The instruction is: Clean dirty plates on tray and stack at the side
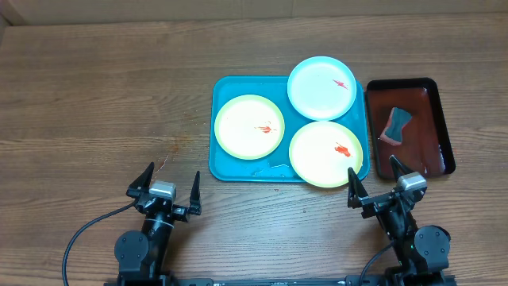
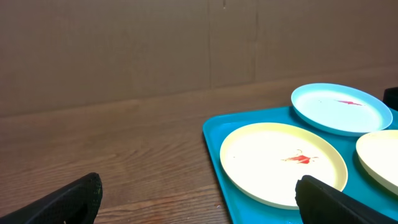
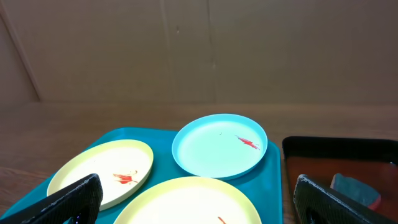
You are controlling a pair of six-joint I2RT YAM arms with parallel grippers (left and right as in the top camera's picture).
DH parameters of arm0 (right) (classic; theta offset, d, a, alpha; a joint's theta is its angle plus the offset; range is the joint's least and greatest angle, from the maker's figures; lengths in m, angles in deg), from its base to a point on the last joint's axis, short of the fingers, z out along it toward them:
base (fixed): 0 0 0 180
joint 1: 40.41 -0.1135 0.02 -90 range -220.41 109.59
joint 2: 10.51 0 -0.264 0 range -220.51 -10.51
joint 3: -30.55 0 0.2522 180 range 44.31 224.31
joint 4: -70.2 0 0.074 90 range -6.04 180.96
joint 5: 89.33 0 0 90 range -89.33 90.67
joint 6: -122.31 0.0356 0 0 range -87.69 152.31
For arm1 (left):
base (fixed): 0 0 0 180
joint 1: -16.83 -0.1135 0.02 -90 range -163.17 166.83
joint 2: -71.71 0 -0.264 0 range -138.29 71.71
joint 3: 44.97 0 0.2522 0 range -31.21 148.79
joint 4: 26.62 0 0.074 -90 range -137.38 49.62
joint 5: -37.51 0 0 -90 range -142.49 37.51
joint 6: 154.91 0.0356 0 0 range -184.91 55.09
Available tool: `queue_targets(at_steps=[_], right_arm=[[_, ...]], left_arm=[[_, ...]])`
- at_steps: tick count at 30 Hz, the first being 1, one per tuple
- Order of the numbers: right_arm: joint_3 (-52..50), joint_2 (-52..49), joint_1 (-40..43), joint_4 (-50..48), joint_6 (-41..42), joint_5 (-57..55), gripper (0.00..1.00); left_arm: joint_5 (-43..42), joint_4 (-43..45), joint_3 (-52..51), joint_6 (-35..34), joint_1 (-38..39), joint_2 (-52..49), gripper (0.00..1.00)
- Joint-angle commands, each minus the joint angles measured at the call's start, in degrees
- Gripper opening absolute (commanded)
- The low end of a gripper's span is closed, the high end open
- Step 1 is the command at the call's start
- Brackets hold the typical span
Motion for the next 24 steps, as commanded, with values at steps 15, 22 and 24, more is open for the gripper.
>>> queue_targets(at_steps=[15,22,24], right_arm=[[-0.6,0.6,-0.3,-0.3,0.2,0.1,1.0],[-0.6,0.6,-0.3,-0.3,0.2,0.2,1.0],[-0.6,0.6,-0.3,-0.3,0.2,0.3,1.0]], left_arm=[[1.5,0.1,-0.6,0.9,0.1,0.7,1.0],[1.6,0.4,-0.6,0.9,0.1,0.6,0.99],[1.4,0.2,-0.6,-0.2,0.1,0.6,1.0]])
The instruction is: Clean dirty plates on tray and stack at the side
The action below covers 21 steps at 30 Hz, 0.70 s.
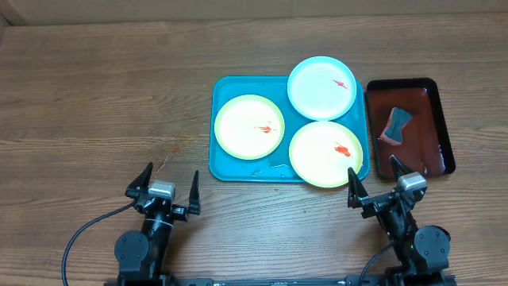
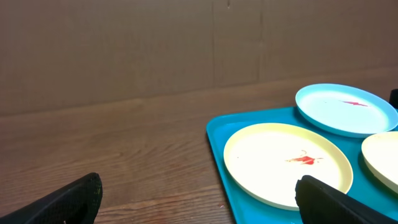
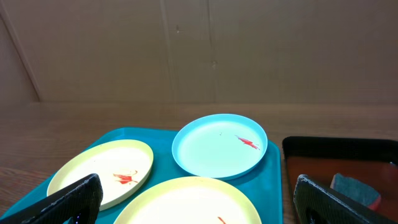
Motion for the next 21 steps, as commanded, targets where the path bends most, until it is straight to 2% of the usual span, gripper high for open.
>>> queue_targets(at_steps=[1,13,21], right_arm=[[-0.6,0.6,-0.3,-0.3,0.2,0.3,1.0],[0.2,0.6,-0.3,-0.2,0.2,2.5,1.0],[5.4,0.4,-0.3,0.8,0.2,3.5,1.0]], left_arm=[[0.5,0.1,-0.6,-1.1,0.1,0.6,1.0],[0.7,-0.9,0.3,-3.1,0.1,0.6,1.0],[0.8,-9.4,7.7,-3.8,0.1,0.6,1.0]])
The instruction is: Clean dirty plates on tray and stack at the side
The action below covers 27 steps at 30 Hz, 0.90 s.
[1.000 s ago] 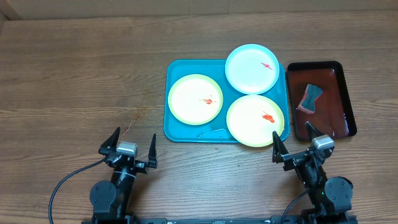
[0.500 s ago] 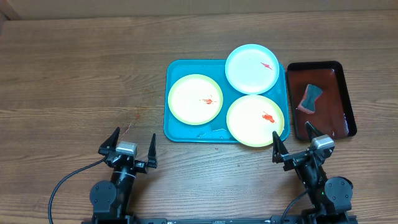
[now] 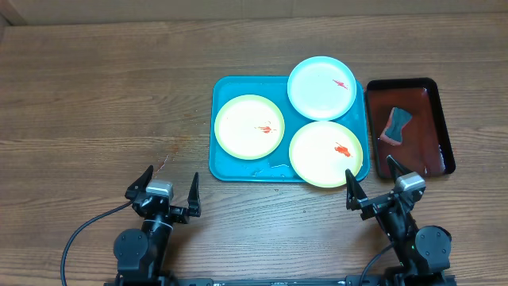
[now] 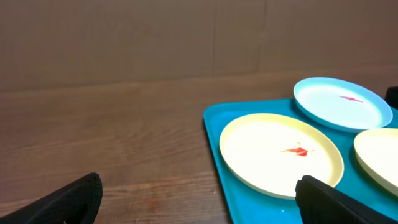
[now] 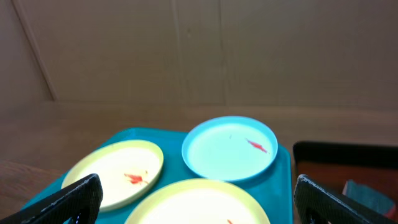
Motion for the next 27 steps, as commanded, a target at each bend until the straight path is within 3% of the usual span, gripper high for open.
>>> queue_targets(at_steps=[1,7,17,27], right_arm=[[4.7,0.2,-0.3,0.7,0.2,1.4,1.0],[10.6,-4.1,-0.3,5.7,0.2,4.2,1.0],[23.3,-16.8,-0.3,13.0,0.2,4.4,1.0],[36.1,-29.4,-0.3,24.3,0.2,4.5,1.0]], left_arm=[[0.4,-2.4,5.4,-0.8,0.1,0.5,1.0],[0.4,-6.2,13.3,-0.4,0.1,-4.4,1.0],[0.3,-10.5,29.0,-0.4,0.1,-24.5,1.0],[0.1,-29.2,52.9,-0.4,0.1,-47.7,1.0]])
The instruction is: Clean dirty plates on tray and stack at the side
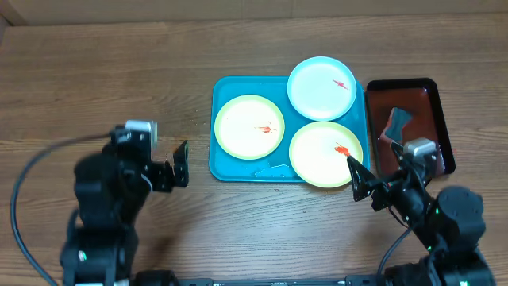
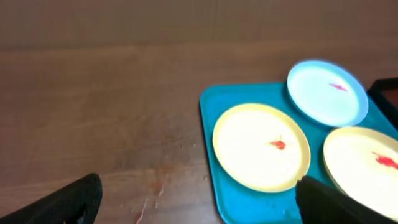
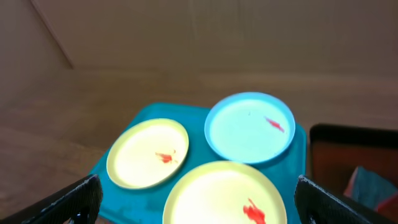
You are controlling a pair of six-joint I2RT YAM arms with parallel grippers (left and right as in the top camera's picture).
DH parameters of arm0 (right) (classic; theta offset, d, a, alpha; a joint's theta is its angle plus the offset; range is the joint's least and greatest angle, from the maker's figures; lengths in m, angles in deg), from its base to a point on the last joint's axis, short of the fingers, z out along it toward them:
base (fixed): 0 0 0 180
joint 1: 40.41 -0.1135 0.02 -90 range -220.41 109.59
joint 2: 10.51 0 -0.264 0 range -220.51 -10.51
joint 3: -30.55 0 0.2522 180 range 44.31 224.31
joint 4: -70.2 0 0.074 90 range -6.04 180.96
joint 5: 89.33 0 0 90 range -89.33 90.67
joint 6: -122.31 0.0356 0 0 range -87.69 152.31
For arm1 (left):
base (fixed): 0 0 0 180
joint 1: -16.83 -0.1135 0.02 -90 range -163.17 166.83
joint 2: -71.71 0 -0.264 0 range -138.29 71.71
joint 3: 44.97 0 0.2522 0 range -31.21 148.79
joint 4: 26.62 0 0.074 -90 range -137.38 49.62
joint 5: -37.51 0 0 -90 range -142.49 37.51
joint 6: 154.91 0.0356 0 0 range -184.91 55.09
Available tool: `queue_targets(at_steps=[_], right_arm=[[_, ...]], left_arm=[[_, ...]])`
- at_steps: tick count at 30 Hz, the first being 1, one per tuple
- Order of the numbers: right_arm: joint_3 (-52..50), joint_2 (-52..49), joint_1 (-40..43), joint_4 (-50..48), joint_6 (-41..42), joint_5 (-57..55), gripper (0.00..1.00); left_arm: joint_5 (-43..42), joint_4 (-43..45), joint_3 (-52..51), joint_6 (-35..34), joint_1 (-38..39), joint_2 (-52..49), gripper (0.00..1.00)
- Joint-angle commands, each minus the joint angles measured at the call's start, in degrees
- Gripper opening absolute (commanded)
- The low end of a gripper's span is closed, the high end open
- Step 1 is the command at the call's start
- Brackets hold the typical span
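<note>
A teal tray (image 1: 226, 163) holds three plates, each with a red smear: a yellow plate (image 1: 249, 126) on the left, a yellow plate (image 1: 325, 154) at front right, and a light blue plate (image 1: 321, 87) at the back. A grey-blue sponge (image 1: 394, 124) lies in a dark tray (image 1: 440, 127) to the right. My left gripper (image 1: 155, 163) hangs open above the table left of the teal tray. My right gripper (image 1: 381, 176) is open above the teal tray's front right corner. Both wrist views look down on the plates (image 2: 261, 146) (image 3: 147, 152).
Bare wooden table (image 1: 103, 71) spreads to the left of the teal tray and in front of it. A small reddish mark (image 2: 154, 186) lies on the wood left of the tray. A cable (image 1: 32, 171) trails from the left arm.
Both arms have risen from their low rest near the front edge and now stand higher and farther forward. Both grippers stay open. Plates and sponge have not moved.
At the first two moments both arms rested low at the table's front edge, grippers open, looking across at the plates. Then the wrist views had tilted slightly upward. Now both grippers hang raised and closer to the trays, still open and holding nothing.
</note>
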Motion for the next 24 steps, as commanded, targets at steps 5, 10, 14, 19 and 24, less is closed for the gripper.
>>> queue_targets(at_steps=[5,10,14,19,24], right_arm=[[12.3,-10.3,-0.3,9.4,0.2,0.1,1.0],[26.7,-21.6,-0.3,21.9,0.1,0.0,1.0],[42.4,-33.7,-0.3,36.2,0.1,-0.2,1.0],[57.5,-46.1,-0.3,47.9,0.2,-0.5,1.0],[59.1,-51.3,-0.3,47.4,0.2,5.5,1.0]], left_arm=[[-0.6,-16.8,21.9,-0.3,0.2,-16.6,1.0],[-4.7,-30.8,37.7,-0.3,0.2,-28.4,1.0],[-8.8,-35.0,43.8,-0.3,0.2,-33.6,1.0],[-10.5,-35.5,43.8,-2.9,0.2,-36.5,1.0],[-10.9,-36.1,43.8,-4.3,0.2,-38.9,1.0]])
